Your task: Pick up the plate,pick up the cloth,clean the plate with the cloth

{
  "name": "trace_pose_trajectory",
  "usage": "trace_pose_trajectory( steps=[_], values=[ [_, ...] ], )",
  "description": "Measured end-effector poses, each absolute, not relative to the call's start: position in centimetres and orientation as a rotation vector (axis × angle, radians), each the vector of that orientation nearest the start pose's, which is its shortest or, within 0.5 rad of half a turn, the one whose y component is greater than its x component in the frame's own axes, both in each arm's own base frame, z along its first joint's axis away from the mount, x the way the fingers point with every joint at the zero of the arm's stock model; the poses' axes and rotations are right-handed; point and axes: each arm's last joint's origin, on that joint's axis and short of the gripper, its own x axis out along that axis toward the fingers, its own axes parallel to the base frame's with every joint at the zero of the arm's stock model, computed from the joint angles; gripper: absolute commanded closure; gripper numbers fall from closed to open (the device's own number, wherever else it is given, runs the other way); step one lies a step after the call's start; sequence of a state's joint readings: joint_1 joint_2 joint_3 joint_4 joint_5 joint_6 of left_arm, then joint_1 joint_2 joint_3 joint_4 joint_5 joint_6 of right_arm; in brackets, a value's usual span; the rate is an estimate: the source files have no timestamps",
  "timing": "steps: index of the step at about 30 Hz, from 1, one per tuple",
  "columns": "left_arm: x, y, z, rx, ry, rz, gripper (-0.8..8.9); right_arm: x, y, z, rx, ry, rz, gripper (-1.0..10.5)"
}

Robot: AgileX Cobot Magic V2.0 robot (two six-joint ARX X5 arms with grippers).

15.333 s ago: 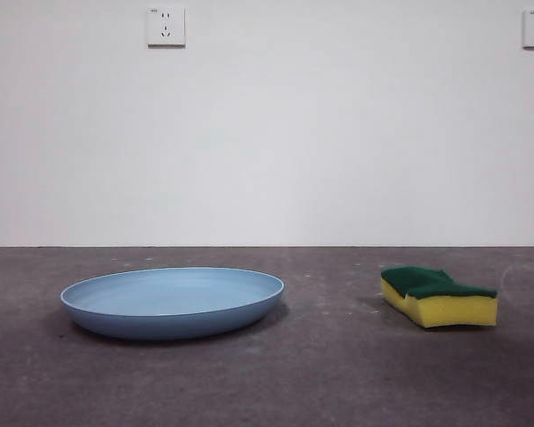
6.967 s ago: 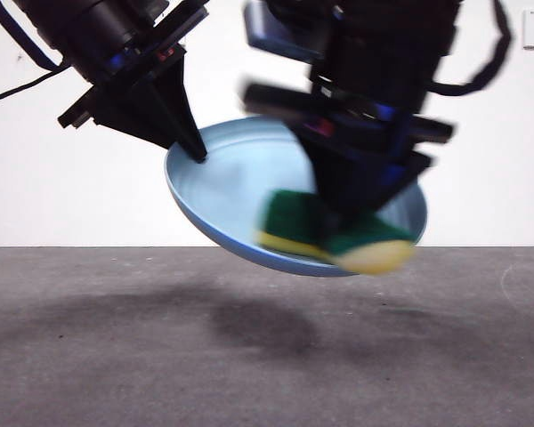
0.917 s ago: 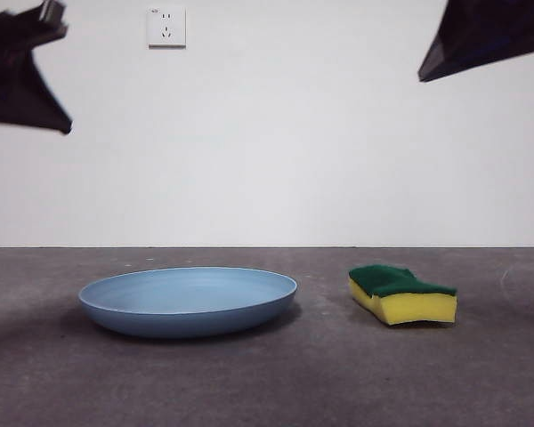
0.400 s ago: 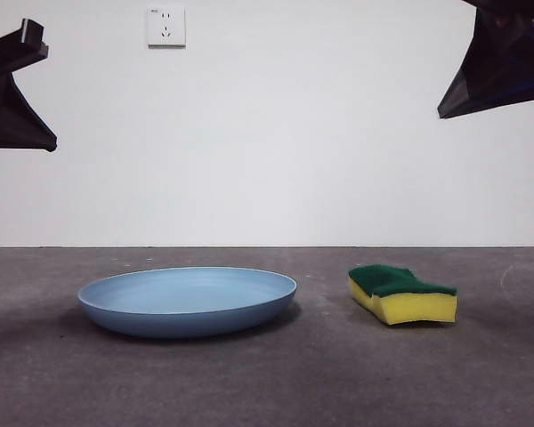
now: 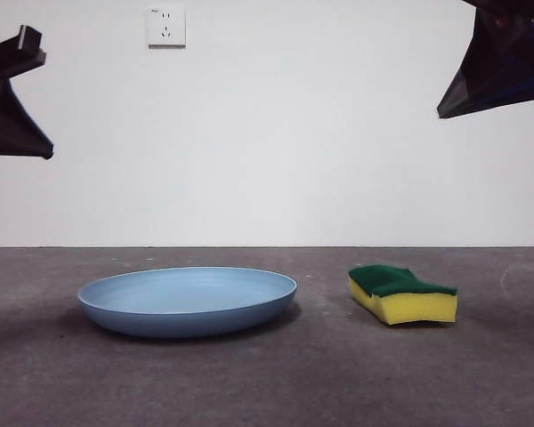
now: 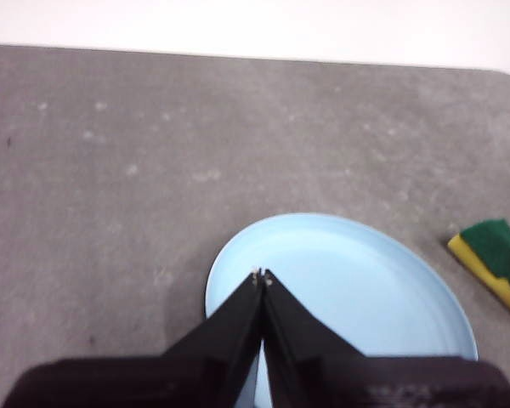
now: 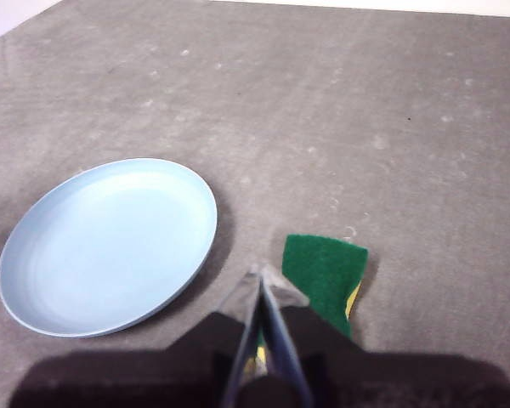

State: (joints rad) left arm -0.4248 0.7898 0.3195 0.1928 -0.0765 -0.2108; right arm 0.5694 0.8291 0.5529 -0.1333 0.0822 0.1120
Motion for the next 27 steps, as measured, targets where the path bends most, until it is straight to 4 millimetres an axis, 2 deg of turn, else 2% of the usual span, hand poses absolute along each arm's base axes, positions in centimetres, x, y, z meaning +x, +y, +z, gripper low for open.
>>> trace_pose_trajectory(
  steps=[5, 11, 14, 16, 22, 27],
  values=[
    [14.0, -5.9, 21.2, -0.096, 0.324, -0.290, 8.14, 15.5, 9.6, 25.1, -0.024, 0.418, 0.457, 9.5],
    [11.2, -3.8, 23.5, -0.067, 0.128, -0.230, 8.14, 15.5, 9.6, 25.1, -0.024, 0.418, 0.457, 9.5],
    [10.4, -3.0, 24.0, -0.032, 0.058, -0.189, 8.14, 15.5, 9.6, 25.1, -0.024, 0.418, 0.457, 9.5],
    [10.2, -2.6, 23.4, -0.006, 0.050, -0.181, 8.14, 15.5, 9.6, 25.1, -0.024, 0.418, 0.457, 9.5],
    [10.2, -1.8, 19.7, 0.025, 0.092, -0.175, 8.14, 15.5, 9.6, 25.1, -0.024, 0.418, 0.457, 9.5],
    [10.1, -1.6, 17.2, 0.016, 0.059, -0.209, 8.14, 15.5, 9.6, 25.1, -0.024, 0.418, 0.457, 9.5]
  ],
)
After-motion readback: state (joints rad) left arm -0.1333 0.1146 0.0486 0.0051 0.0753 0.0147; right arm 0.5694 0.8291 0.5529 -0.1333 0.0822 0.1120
